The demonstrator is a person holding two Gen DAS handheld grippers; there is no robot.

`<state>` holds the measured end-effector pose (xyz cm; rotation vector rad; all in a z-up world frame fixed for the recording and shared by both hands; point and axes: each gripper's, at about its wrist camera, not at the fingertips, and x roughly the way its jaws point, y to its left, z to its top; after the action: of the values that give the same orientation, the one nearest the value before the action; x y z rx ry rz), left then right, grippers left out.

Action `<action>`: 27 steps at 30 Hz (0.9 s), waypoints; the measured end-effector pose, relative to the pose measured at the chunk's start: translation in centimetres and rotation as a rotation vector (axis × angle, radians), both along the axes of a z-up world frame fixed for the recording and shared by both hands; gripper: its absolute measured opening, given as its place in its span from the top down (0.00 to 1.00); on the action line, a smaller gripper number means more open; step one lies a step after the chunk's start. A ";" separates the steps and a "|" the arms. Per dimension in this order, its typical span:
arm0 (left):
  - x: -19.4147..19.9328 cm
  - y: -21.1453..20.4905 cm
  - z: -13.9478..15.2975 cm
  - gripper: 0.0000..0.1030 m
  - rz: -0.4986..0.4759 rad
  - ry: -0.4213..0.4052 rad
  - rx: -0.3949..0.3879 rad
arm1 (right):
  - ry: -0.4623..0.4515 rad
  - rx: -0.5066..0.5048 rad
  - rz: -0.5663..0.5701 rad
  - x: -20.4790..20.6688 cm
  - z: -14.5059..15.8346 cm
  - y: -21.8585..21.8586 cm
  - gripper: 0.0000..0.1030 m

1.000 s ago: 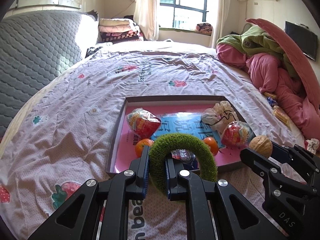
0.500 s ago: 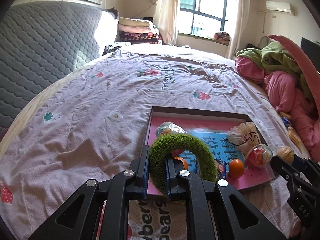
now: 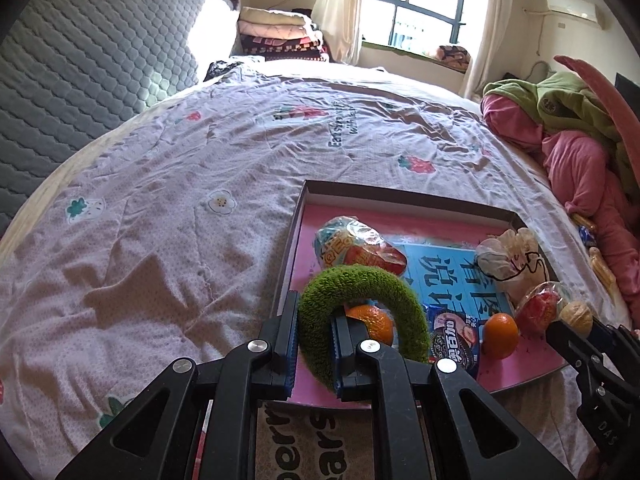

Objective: Organize objects
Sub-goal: 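Lift and carry the green ring and the walnut over the box, then lower the green ring with left tool while right tool lowers the walnut into the box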

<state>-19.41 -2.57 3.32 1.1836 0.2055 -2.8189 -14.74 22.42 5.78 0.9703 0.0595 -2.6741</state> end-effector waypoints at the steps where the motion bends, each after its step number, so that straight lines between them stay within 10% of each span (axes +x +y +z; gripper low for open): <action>1: -0.1 0.2 -0.2 0.87 -0.005 -0.010 -0.001 | -0.007 0.002 -0.001 -0.1 -0.3 0.0 0.65; 27: -0.8 2.0 -2.3 0.85 -0.019 -0.030 -0.125 | -0.078 -0.004 -0.071 -1.5 -3.5 0.8 0.65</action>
<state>-20.21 -0.61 1.06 1.2061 0.0161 -2.7817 -16.27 23.22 2.32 1.0938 0.0027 -2.6957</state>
